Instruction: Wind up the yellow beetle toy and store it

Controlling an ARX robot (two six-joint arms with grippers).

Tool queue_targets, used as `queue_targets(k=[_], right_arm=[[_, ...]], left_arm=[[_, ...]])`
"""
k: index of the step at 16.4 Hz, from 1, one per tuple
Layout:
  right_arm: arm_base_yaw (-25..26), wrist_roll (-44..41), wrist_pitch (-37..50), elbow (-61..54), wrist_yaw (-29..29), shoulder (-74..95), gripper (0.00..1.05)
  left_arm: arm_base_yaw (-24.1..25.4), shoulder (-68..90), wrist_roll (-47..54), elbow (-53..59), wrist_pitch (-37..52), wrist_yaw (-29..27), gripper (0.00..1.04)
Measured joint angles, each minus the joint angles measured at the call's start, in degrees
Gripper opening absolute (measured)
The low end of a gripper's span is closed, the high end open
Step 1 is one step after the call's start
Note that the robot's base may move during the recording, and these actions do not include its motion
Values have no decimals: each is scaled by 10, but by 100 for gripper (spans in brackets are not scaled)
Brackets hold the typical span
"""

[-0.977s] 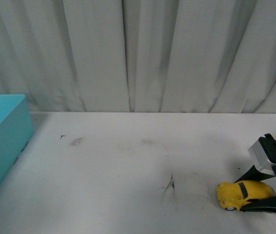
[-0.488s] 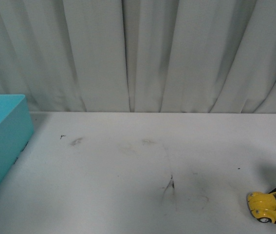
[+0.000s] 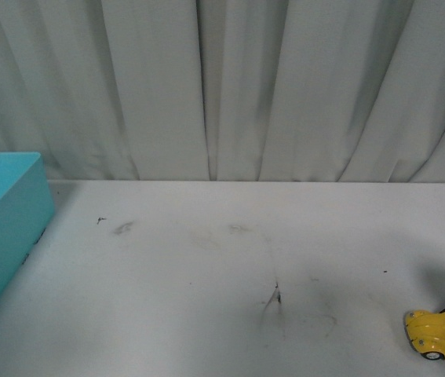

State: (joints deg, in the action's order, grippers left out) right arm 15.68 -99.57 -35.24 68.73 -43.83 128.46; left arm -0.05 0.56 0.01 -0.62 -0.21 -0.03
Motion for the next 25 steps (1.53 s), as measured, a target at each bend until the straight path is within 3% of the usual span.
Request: queue_targets(k=[6,14,18,21,25], right_arm=[[-3,1,3,-2,7,0,100],[-4,0,9,-2,2,-1,98],[-19,0,20,-4,-71,-38,98],[-30,7,113,-45,-159,-100,98],[-38,143,322,-148,-239,-186,98]], left_arm=[[0,0,0,0,0,0,98],[0,0,0,0,0,0,98],[0,0,0,0,0,0,98],[0,0,0,0,0,0,98],[0,0,0,0,0,0,98]])
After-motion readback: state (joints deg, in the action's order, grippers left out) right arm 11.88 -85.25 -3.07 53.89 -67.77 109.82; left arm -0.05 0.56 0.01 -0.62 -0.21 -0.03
